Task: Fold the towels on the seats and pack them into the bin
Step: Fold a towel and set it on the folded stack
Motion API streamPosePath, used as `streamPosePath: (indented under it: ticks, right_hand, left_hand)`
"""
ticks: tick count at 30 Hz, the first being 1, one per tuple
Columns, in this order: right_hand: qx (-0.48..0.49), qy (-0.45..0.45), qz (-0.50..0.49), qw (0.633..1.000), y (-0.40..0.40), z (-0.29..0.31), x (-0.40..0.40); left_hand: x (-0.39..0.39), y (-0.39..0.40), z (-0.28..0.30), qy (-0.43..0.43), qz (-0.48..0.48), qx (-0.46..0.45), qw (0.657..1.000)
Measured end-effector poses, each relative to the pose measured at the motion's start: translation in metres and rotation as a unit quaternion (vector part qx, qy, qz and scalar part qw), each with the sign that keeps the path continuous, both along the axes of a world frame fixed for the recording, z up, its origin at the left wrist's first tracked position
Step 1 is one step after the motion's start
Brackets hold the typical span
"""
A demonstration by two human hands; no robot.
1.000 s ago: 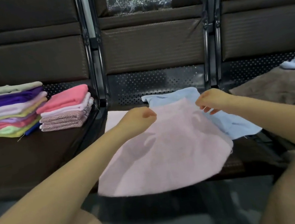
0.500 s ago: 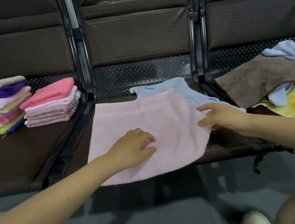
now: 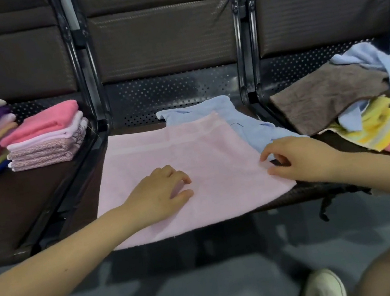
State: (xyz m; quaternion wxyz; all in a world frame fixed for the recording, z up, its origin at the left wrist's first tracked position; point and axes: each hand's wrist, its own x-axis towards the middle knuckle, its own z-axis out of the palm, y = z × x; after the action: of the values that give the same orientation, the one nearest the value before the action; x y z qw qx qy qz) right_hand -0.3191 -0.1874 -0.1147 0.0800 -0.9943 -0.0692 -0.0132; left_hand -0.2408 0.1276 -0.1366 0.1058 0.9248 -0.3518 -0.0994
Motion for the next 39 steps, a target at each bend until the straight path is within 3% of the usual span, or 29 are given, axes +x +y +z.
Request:
streamPosePath:
  ticks: [2, 4, 7, 12, 16, 21, 24, 27, 30, 34, 39]
  right_hand:
    - [0.046, -0.044, 0.086, 0.994, 0.009, -0.005, -0.003]
    - [0.095, -0.016, 0.175, 0.980, 0.026, -0.008, -0.008]
    - [0.054, 0.005, 0.288, 0.956, 0.049, -0.024, -0.008]
    - [0.061, -0.056, 0.336, 0.938, 0.058, -0.032, 0.006]
    - [0.130, -0.037, 0.320, 0.938, 0.064, -0.027, 0.014]
    - [0.231, 0.078, 0.234, 0.941, 0.075, -0.024, 0.029]
    - [0.299, 0.172, 0.175, 0.922, 0.076, -0.010, 0.039]
    - [0.336, 0.159, 0.128, 0.919, 0.075, 0.002, 0.049]
    - [0.304, 0.122, 0.127, 0.936, 0.082, 0.009, 0.048]
    - [0.086, 0.058, 0.196, 0.975, 0.096, 0.008, 0.040]
    - [0.140, 0.076, 0.197, 0.967, 0.094, 0.013, 0.054]
  left_hand:
    - [0.000, 0.001, 0.001, 0.008, 0.005, -0.011, 1.000]
    - [0.001, 0.002, 0.000, 0.009, 0.012, -0.036, 0.999]
    - [-0.001, 0.004, -0.001, 0.014, 0.015, -0.071, 0.997]
    - [-0.012, 0.006, 0.000, 0.011, -0.015, -0.115, 0.993]
    - [-0.019, 0.007, 0.002, 0.019, -0.054, -0.136, 0.989]
    - [-0.024, 0.002, 0.003, 0.004, -0.061, -0.139, 0.988]
    - [-0.025, -0.003, 0.005, -0.020, -0.058, -0.076, 0.995]
    - [-0.023, -0.010, 0.007, -0.070, -0.069, -0.011, 0.995]
    - [-0.015, -0.012, 0.010, -0.060, -0.053, -0.076, 0.994]
    - [-0.002, -0.008, 0.016, -0.037, -0.048, -0.132, 0.989]
    - [0.011, -0.005, 0.023, -0.074, -0.055, -0.157, 0.983]
